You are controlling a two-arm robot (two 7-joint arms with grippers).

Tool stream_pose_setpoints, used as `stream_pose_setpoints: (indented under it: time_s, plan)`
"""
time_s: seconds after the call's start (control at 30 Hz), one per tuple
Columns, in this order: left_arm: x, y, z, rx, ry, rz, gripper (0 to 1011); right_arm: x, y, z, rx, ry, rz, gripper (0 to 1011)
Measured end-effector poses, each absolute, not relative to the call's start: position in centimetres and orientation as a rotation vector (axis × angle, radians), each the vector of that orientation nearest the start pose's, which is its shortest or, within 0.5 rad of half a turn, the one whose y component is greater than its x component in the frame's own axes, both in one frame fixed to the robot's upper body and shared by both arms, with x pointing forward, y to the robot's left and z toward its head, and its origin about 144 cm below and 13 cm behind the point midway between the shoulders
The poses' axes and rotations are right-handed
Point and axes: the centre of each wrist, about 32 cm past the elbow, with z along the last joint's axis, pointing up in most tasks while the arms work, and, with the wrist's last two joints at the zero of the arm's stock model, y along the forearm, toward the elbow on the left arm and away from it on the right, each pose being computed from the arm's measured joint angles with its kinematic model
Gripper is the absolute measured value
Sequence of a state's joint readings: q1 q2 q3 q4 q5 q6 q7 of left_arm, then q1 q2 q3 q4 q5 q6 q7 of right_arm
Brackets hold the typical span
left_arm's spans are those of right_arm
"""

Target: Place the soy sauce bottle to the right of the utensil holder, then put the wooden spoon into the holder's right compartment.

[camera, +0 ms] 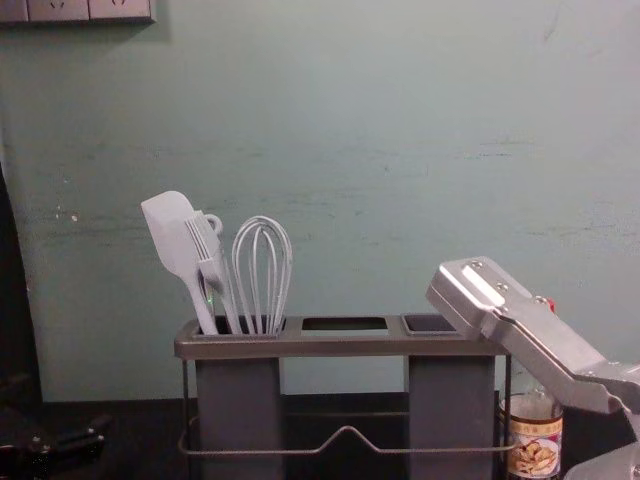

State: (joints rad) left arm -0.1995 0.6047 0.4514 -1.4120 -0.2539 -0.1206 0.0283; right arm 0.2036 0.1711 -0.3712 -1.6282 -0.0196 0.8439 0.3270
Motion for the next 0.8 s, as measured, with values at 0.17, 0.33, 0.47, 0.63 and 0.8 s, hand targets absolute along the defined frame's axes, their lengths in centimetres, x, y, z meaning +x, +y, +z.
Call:
stream_pose_setpoints:
  time_s: [0.17, 0.33, 0.47, 0.63, 0.8]
  plan:
    - [48.86, 30.97, 113.98, 0.304, -0.285, 1.248, 1000, 49.11, -15.97, 120.36, -0.658, 0.303, -0.948, 1004]
    - [48.86, 30.97, 113.98, 0.304, -0.285, 1.248, 1000, 49.21, -15.93, 120.24, -0.653, 0.305, -0.940, 1004]
    - [48.86, 30.97, 113.98, 0.304, -0.285, 1.248, 1000, 49.23, -15.78, 120.21, -0.650, 0.306, -0.932, 1004]
    - [48.86, 30.97, 113.98, 0.304, -0.285, 1.248, 1000, 49.23, -15.54, 120.22, -0.646, 0.305, -0.922, 1004]
    - [48.86, 30.97, 113.98, 0.304, -0.285, 1.248, 1000, 49.29, -15.47, 120.21, -0.649, 0.301, -0.921, 1004]
